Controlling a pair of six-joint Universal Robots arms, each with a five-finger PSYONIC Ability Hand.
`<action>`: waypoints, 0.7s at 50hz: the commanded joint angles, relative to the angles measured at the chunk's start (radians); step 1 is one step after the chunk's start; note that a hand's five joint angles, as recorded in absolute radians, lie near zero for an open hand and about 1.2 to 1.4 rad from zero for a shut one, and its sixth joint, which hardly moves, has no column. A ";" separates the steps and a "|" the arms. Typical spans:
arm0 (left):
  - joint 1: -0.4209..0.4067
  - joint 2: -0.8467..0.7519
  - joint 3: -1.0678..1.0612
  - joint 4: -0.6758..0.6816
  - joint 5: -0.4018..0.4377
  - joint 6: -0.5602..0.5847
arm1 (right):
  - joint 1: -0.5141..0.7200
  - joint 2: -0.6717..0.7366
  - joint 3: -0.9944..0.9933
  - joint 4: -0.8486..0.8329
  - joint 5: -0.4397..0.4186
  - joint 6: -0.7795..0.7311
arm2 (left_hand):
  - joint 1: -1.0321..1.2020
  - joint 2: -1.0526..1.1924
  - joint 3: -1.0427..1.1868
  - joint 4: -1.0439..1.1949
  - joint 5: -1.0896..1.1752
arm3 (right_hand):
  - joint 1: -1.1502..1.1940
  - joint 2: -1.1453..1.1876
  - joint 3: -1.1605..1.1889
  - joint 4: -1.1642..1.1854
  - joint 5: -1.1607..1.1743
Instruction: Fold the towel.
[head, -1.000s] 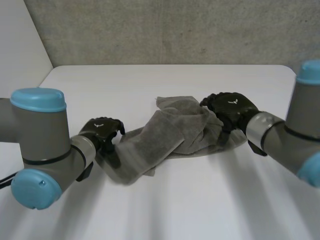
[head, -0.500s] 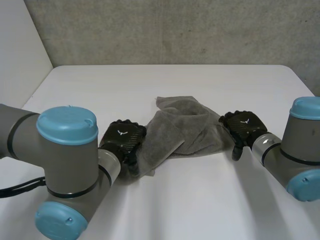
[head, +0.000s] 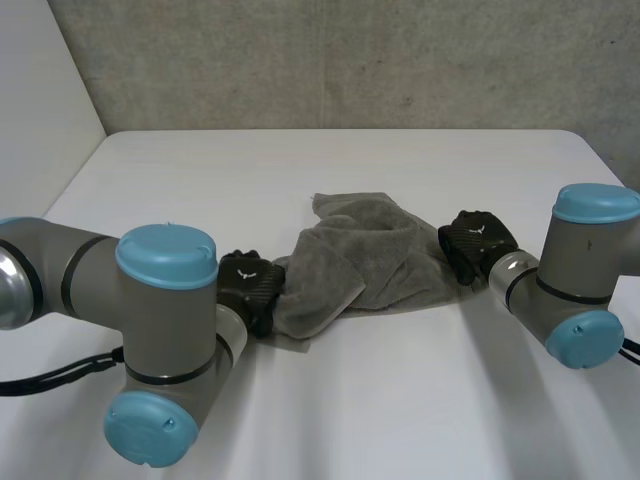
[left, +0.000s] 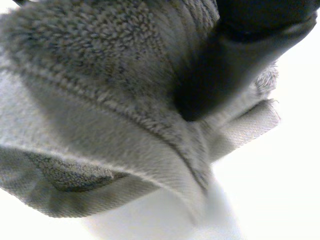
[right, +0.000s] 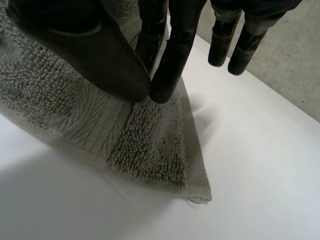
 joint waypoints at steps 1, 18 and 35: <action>0.027 0.042 0.006 -0.007 0.001 0.000 | -0.012 0.001 -0.023 0.090 -0.018 0.013 | 0.219 0.205 -0.050 -0.056 0.214 | 0.077 0.091 -0.033 -0.053 0.058; 0.114 0.102 -0.023 -0.061 0.018 -0.003 | -0.038 -0.059 0.064 0.077 -0.091 0.036 | 0.141 0.126 -0.050 -0.056 0.135 | -0.586 -0.572 -0.033 -0.053 -0.604; 0.134 0.105 -0.065 -0.052 0.017 -0.003 | -0.029 -0.048 0.038 0.068 -0.092 0.101 | 0.141 0.126 -0.050 -0.056 0.135 | -0.624 -0.610 -0.033 -0.053 -0.643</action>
